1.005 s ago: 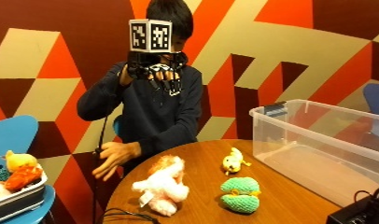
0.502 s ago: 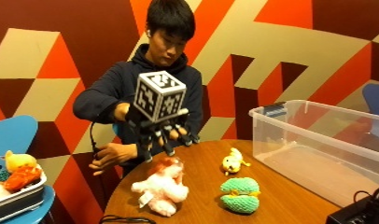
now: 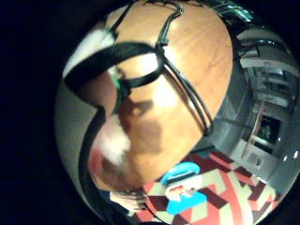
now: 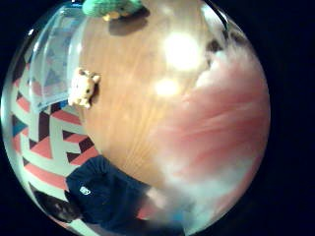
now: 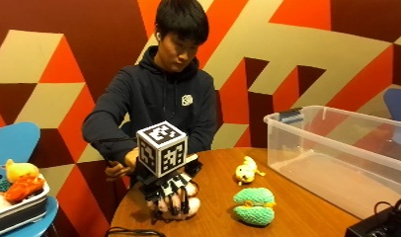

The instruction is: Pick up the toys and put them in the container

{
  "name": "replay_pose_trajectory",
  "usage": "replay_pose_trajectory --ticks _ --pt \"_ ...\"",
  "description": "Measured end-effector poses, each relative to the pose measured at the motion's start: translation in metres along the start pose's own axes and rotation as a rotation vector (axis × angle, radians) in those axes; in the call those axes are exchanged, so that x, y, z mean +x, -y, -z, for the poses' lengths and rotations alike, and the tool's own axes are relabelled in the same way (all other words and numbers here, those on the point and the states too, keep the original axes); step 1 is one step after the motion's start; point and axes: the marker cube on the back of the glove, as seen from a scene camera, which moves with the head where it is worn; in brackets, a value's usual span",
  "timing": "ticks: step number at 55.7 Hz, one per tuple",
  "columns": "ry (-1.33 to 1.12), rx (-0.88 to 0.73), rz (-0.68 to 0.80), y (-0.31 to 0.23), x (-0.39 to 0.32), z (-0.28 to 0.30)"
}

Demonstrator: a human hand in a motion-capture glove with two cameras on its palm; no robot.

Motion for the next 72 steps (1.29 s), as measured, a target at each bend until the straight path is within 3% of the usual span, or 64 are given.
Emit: replay_pose_trajectory --ticks 8,15,27,37,44,57,64,72 --pt "-0.003 0.06 0.016 0.004 -0.009 0.021" --pt "0.05 0.131 0.086 0.001 -0.034 0.082" --pt "0.033 0.36 0.26 -0.01 -0.147 0.217" --pt "0.177 0.401 0.412 0.009 -0.249 0.272" --pt "0.308 0.4 0.384 0.046 -0.311 0.275" --pt "0.238 0.39 0.454 0.094 -0.401 0.217" --pt "0.21 0.216 0.512 0.104 -0.412 0.194" --pt "0.232 0.2 0.524 0.099 -0.391 0.2"
